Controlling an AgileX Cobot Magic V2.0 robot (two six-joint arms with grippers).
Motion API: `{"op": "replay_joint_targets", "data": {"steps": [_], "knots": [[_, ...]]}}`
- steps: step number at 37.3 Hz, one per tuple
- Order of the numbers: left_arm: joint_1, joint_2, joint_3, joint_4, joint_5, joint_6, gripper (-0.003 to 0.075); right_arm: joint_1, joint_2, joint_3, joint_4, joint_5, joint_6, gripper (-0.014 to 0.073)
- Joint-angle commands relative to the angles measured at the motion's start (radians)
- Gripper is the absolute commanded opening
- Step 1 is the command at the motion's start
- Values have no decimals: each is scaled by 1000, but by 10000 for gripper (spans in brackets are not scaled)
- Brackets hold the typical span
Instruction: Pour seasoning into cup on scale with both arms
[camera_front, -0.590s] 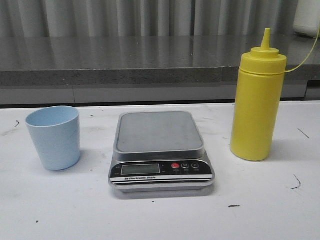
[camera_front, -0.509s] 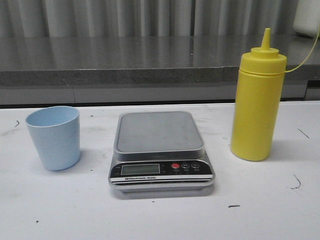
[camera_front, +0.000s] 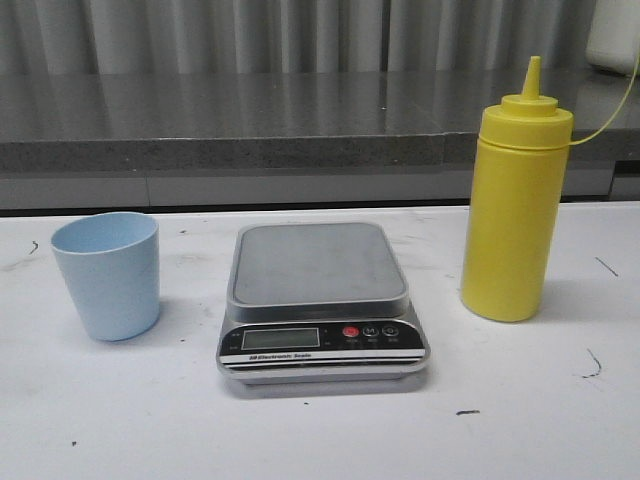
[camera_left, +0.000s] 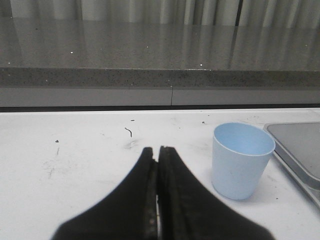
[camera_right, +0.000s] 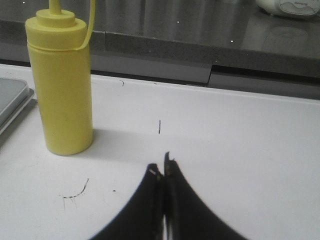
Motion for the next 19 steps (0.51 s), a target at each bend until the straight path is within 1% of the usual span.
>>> {"op": "replay_joint_targets", "data": {"steps": [1, 6, 9, 19], "knots": [[2, -16, 25, -10, -141, -9, -20, -6, -15, -5, -7, -78, -11, -62], [2, -16, 23, -10, -276, -9, -20, -6, -15, -5, -7, -78, -11, -62], [2, -16, 23, -10, -332, -9, -20, -6, -15, -5, -7, -78, -11, -62], [2, -14, 23, -10, -336, -9, -20, -6, -15, -5, -7, -78, -11, -62]]}}
